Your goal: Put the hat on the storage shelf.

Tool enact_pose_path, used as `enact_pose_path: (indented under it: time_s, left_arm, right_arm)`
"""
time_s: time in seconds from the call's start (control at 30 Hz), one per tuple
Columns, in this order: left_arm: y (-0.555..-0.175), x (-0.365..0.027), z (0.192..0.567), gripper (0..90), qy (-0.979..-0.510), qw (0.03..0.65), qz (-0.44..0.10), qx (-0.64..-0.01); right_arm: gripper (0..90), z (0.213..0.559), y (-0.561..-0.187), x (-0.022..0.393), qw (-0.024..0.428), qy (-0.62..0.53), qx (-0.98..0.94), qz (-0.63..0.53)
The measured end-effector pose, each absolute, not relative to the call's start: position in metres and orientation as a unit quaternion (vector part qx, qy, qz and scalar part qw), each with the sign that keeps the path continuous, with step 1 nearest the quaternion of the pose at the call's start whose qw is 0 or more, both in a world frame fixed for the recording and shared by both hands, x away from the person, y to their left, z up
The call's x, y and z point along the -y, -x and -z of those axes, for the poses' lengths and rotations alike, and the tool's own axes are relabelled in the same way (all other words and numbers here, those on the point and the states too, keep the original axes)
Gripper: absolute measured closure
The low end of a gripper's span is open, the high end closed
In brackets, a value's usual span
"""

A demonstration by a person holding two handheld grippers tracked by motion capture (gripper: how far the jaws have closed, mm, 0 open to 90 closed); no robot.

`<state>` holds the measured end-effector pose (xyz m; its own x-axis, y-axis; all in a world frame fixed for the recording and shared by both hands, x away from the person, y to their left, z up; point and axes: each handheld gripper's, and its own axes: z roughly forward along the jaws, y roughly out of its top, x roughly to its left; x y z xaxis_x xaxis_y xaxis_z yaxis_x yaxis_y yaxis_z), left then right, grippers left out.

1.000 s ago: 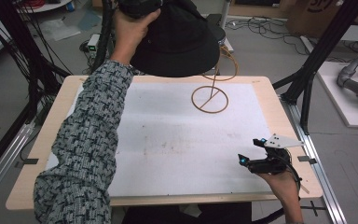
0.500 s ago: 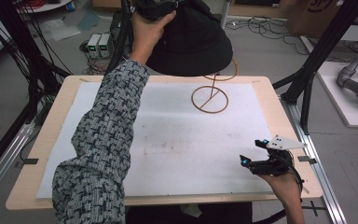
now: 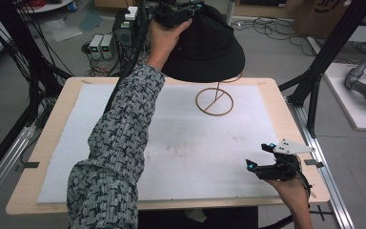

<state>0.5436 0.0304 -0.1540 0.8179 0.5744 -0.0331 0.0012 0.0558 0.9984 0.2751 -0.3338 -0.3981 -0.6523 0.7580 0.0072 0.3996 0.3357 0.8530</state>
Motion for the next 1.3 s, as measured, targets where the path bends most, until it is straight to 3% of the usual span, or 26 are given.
enact_pose_path:
  time_s: [1.3]
  left_arm:
    - [-0.560,0.015,0.197,85.7,-0.697,0.663,-0.179,-0.207]
  right_arm:
    - [12.7,0.398,-0.275,0.333,0.199,-0.363,-0.794,-0.446]
